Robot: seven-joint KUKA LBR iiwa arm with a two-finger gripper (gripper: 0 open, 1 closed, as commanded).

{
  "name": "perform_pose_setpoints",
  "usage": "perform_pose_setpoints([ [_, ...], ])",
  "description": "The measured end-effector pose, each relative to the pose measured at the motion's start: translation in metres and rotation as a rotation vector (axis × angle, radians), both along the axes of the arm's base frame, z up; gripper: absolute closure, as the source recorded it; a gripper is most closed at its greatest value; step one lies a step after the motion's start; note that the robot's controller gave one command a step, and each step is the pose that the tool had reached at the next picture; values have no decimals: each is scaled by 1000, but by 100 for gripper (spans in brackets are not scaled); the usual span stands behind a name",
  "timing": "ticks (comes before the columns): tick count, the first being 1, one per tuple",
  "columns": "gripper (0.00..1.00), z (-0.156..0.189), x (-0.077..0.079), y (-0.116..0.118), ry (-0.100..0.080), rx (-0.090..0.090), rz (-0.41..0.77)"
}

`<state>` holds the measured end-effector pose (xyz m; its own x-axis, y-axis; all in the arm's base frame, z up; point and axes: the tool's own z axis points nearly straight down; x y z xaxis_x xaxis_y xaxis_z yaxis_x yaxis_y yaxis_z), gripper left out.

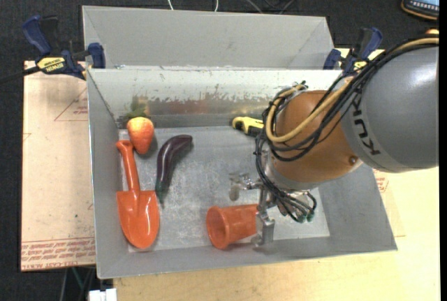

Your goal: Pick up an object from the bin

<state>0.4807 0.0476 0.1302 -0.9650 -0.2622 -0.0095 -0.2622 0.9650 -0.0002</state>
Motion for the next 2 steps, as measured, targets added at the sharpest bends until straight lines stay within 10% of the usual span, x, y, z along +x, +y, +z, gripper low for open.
perform_pose_setpoints([
  [1,0,-30,1,26,-6,1,138],
  [2,0,-58,6,11,-16,5,-104],
])
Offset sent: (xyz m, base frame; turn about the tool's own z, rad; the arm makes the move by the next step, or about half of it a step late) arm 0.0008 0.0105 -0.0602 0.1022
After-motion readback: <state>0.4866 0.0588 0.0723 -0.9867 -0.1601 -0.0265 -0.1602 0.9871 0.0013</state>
